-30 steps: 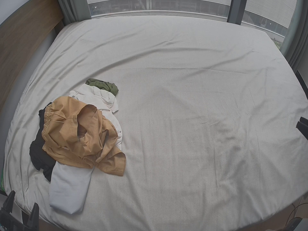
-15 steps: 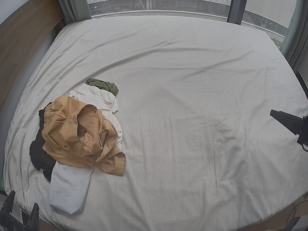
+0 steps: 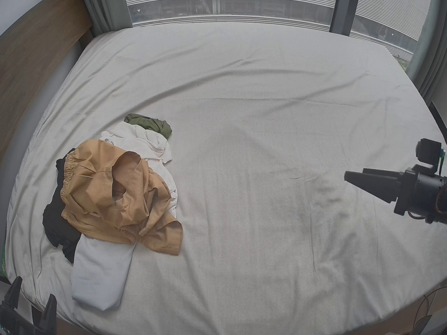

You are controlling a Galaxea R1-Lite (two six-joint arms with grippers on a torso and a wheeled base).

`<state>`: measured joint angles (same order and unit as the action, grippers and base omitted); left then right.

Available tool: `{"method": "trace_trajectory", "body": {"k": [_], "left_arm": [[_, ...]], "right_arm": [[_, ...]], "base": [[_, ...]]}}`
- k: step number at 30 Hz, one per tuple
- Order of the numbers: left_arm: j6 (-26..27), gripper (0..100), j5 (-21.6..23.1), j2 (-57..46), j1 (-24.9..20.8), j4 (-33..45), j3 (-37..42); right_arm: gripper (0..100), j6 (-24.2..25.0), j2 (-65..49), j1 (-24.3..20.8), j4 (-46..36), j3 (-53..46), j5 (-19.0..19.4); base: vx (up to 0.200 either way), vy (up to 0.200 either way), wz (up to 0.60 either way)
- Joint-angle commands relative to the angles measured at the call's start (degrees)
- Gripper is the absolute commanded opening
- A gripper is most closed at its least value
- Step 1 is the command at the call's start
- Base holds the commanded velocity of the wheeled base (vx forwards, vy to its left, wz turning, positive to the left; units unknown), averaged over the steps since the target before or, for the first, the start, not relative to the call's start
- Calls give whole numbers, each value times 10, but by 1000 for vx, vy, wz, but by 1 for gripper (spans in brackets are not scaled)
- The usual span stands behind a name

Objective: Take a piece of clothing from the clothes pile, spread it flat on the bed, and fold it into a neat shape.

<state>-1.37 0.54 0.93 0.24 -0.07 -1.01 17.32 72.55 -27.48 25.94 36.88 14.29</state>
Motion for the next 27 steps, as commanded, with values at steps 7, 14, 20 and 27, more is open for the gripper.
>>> {"method": "trace_trajectory", "body": {"k": [7, 14, 20, 27], "left_arm": [[-2, 100, 0, -9, 0, 0, 10], [-4, 100, 0, -9, 0, 0, 10], [-4, 100, 0, -9, 0, 0, 10], [-4, 100, -1, -9, 0, 0, 10]], "right_arm": [[100, 1, 187, -72, 117, 21, -3], [100, 0, 237, -75, 149, 38, -3], [100, -2, 280, -81, 151, 53, 0], [100, -4, 331, -97, 151, 62, 6]], "base": [[0, 0, 0], [0, 0, 0], [0, 0, 0], [0, 0, 0]]}}
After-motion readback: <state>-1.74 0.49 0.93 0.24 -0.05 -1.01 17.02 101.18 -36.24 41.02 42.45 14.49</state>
